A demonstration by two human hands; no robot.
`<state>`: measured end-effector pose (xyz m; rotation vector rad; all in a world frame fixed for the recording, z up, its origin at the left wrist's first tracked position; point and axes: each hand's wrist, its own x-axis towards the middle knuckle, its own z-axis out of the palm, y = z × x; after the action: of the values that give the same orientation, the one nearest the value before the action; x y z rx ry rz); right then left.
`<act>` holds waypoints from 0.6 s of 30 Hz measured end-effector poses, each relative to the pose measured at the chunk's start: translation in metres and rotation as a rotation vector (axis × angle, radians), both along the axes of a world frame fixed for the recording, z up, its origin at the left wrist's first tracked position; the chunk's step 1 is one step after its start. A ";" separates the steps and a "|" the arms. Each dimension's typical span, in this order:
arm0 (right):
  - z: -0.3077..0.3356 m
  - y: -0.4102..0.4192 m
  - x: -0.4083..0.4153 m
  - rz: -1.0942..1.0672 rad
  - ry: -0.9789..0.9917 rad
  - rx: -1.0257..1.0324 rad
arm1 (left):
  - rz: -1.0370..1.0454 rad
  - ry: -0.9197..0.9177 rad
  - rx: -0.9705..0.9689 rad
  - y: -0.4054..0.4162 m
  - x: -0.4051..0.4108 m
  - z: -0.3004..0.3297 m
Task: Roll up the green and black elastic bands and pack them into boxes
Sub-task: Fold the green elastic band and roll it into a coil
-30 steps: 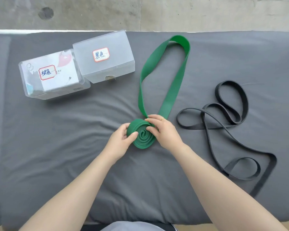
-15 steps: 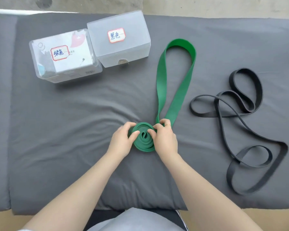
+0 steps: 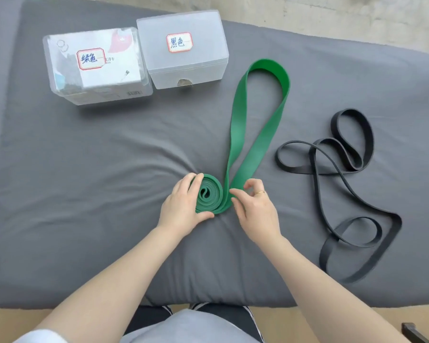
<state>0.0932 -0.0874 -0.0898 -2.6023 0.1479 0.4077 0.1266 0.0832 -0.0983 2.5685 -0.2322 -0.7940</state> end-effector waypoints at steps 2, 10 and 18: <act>0.002 -0.002 -0.003 -0.175 0.165 0.060 | -0.023 -0.010 0.000 0.001 0.002 0.001; -0.002 0.036 0.039 -0.594 0.370 0.098 | -0.142 0.001 -0.038 0.010 0.015 -0.001; -0.004 0.029 0.015 -0.333 0.255 -0.167 | -0.544 -0.084 -0.110 0.005 0.036 -0.003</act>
<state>0.1081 -0.0584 -0.0943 -2.6083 0.7185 0.6234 0.1621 0.0884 -0.1018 2.4564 -1.0012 -0.8245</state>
